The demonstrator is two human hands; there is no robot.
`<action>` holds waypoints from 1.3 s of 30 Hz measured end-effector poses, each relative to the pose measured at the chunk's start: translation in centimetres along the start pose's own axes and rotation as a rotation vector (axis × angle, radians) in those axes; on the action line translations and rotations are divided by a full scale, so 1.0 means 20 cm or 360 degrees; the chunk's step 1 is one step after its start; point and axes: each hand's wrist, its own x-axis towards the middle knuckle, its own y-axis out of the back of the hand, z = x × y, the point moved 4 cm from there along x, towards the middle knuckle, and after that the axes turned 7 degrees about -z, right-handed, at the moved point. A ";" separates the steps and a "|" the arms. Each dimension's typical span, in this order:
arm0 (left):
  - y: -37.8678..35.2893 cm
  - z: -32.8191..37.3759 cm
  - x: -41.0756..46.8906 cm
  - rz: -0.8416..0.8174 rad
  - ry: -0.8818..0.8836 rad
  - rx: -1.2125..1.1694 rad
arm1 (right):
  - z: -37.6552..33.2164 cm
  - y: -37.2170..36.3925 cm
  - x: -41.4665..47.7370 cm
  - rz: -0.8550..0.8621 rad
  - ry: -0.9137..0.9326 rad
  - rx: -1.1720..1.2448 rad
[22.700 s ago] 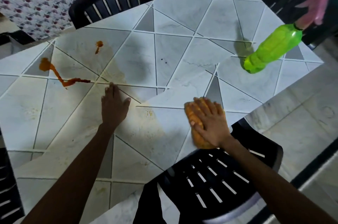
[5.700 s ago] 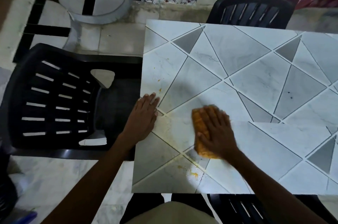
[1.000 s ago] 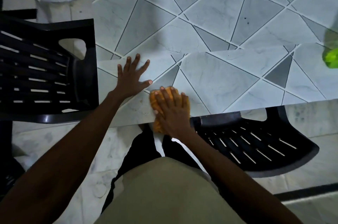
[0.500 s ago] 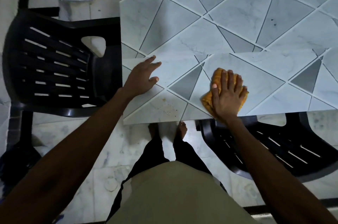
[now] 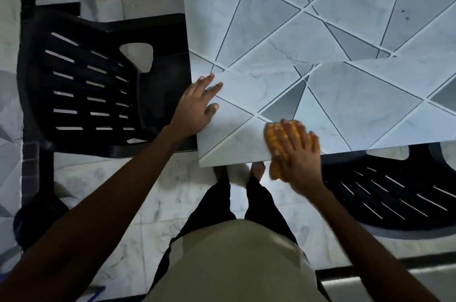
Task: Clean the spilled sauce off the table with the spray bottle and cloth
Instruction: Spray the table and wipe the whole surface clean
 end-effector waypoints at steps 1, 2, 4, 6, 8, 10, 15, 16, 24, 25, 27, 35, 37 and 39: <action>0.01 0.00 0.00 -0.0005 -0.0022 -0.0018 | 0.09 0.05 0.04 0.0019 -0.0177 0.0042; 0.02 -0.01 0.00 -0.0011 -0.0049 -0.0046 | 0.13 0.09 0.11 0.0058 -0.0351 0.0085; 0.03 -0.04 -0.01 -0.0024 -0.0099 -0.0114 | 0.09 0.16 0.29 0.0148 -0.0569 0.0164; 0.05 -0.08 -0.01 -0.0035 -0.0121 -0.0203 | -0.10 0.18 0.46 0.0177 -0.0569 0.0167; 0.07 -0.13 -0.01 -0.0061 -0.0097 -0.0306 | -0.38 0.13 0.54 0.0144 -0.0354 0.0086; 0.09 -0.16 0.00 -0.0115 -0.0091 -0.0388 | -0.64 0.05 0.47 0.0117 -0.0033 -0.0005; 0.09 -0.20 0.02 -0.0231 -0.0098 -0.0510 | -0.67 -0.09 0.11 -0.0084 0.0744 -0.0254; 0.08 -0.20 0.02 -0.0246 -0.0102 -0.0522 | -0.57 -0.07 0.10 -0.0115 0.0717 -0.0259; 0.11 -0.17 -0.02 -0.0250 -0.0126 -0.0540 | -0.65 0.10 0.48 0.0044 0.0030 -0.0012; 0.12 -0.17 -0.01 -0.0265 -0.0123 -0.0542 | -0.76 0.06 0.48 0.0015 0.0168 -0.0071; 0.13 -0.18 0.00 -0.0294 -0.0144 -0.0544 | -0.92 -0.05 0.38 -0.0013 0.0501 -0.0166; 0.13 -0.16 0.00 -0.0259 -0.0091 -0.0574 | -0.56 -0.07 0.01 -0.0165 0.0852 -0.0249; 0.12 -0.15 -0.01 -0.0251 -0.0069 -0.0580 | -0.39 0.01 0.06 -0.0217 0.0668 -0.0168; 0.11 -0.14 -0.01 -0.0243 -0.0040 -0.0600 | -0.33 0.06 0.14 -0.0203 0.0477 -0.0072</action>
